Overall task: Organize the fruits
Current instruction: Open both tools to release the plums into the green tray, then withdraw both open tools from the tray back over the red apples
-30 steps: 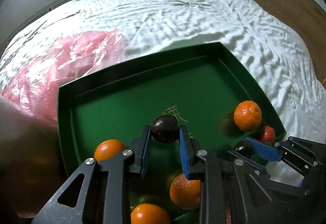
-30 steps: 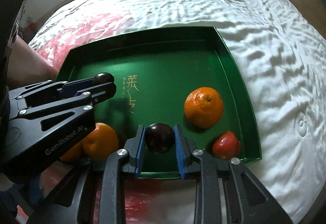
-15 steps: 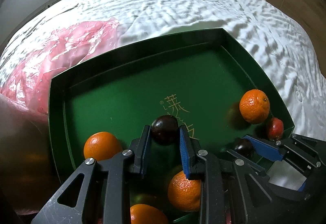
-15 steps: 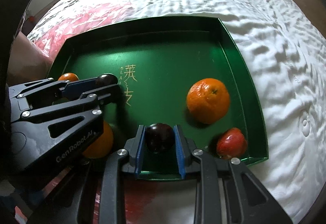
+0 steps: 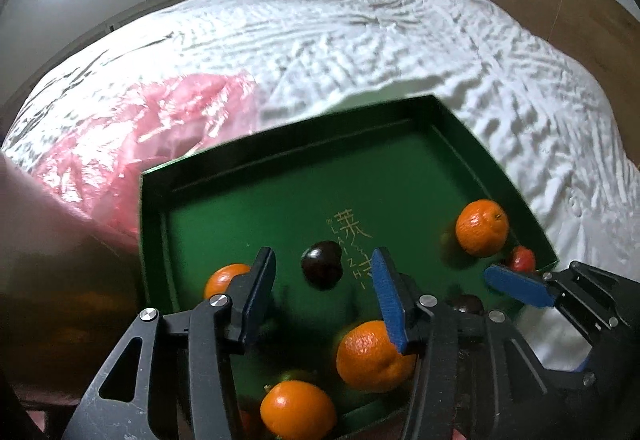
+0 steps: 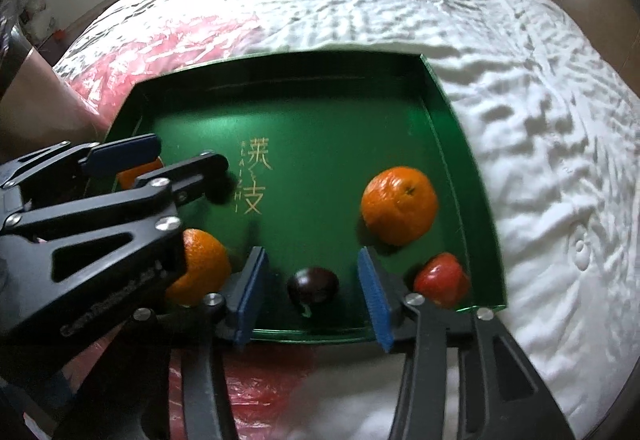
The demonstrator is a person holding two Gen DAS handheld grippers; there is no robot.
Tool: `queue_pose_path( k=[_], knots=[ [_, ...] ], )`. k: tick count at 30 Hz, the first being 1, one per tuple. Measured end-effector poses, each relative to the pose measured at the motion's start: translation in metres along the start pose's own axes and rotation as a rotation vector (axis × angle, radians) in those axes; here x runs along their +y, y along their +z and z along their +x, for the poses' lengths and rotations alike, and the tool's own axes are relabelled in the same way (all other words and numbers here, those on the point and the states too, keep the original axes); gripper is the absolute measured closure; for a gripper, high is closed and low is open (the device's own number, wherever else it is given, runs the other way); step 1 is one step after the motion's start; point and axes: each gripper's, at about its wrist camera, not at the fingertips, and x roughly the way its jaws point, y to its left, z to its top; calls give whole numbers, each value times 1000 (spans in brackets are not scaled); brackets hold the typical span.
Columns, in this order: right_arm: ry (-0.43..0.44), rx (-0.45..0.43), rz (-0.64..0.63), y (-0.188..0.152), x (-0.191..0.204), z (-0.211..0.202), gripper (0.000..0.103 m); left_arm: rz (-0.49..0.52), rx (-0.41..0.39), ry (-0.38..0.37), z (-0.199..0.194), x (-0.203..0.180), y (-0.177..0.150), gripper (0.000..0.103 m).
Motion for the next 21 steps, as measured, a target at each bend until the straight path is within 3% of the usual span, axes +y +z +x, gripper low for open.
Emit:
queue_pose_path(
  k=[7,10,21],
  knots=[
    [-39,-32,11,-1,-1,-22,0,-10,-72,-5,-36,2,-8,56],
    [-57,-35,18,-3,-2,-29,0,-14,-85,-11,-48,3,-15,51],
    [-122,-16,4,-27,9,-51,0,-8,-102,-40,-88,6,-48,50]
  ],
)
